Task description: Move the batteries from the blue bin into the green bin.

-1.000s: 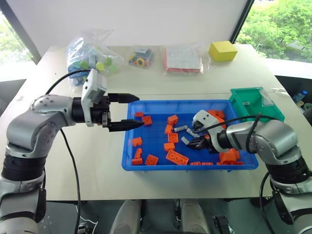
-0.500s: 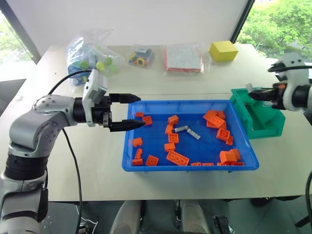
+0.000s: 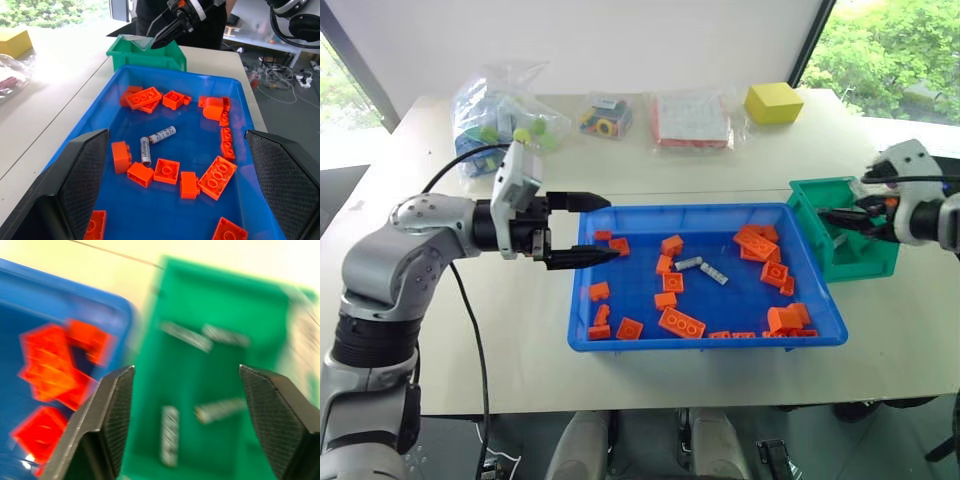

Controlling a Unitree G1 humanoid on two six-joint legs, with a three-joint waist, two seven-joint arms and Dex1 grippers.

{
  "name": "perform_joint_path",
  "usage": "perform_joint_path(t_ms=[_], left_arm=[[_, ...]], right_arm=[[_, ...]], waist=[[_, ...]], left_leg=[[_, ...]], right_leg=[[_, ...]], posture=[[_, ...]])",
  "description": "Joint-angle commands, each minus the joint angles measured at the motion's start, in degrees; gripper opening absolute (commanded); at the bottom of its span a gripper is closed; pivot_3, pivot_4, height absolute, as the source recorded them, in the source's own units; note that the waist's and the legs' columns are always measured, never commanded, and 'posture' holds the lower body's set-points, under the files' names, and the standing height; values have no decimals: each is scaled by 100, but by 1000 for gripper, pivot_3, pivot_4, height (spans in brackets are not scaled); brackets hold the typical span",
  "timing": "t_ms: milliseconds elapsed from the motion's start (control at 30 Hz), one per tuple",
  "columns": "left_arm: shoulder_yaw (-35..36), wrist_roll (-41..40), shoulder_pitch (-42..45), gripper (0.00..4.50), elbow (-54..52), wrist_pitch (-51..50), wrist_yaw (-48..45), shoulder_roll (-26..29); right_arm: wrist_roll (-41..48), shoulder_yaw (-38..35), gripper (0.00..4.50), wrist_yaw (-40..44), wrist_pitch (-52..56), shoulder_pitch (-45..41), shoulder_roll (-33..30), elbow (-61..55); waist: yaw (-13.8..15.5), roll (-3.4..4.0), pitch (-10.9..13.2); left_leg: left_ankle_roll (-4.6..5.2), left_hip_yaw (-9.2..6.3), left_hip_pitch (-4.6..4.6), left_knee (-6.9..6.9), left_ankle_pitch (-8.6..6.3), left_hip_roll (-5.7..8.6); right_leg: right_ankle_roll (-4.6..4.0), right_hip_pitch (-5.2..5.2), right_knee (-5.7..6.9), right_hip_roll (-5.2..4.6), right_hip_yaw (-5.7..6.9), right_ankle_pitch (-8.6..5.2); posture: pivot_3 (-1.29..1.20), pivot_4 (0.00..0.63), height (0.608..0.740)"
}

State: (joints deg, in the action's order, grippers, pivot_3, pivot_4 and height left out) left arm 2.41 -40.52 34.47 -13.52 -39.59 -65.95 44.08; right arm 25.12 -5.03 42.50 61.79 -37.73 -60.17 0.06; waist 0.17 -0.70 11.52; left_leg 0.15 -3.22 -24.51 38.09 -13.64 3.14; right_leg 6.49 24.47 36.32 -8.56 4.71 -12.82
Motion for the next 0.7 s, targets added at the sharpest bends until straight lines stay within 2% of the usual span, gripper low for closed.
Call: perform_joint_path(t_ms=[33,167,333,700], left_arm=[[128,-29,70,4500,-113,43,3,84],[97,-20,92,4500,-117,45,14,80],[82,-25,118,4500,-135,39,3,87],[127,-72,74,4500,-213,0,86,74]], right_arm=[[468,199,3497,336,340,-157,155,-991],[762,575,3497,338,836,-63,456,-1692],[614,1147,3497,75,821,439,807,-2147],[-25,1742,3497,-197,215,469,1386,-1337]], waist=[[5,0,0],[39,-1,0],[68,-5,-1],[43,-5,-1]], left_leg=[[0,-2,0,-1,0,-1],[0,-6,-2,-1,0,0],[0,-11,-5,1,0,5],[-2,-8,3,3,1,3]], right_leg=[[0,0,0,0,0,0],[0,0,-2,0,0,-1],[0,-4,-6,-2,1,-1],[-2,-3,3,1,0,1]], posture=[[0,150,692],[0,150,692],[0,150,692],[0,150,692]])
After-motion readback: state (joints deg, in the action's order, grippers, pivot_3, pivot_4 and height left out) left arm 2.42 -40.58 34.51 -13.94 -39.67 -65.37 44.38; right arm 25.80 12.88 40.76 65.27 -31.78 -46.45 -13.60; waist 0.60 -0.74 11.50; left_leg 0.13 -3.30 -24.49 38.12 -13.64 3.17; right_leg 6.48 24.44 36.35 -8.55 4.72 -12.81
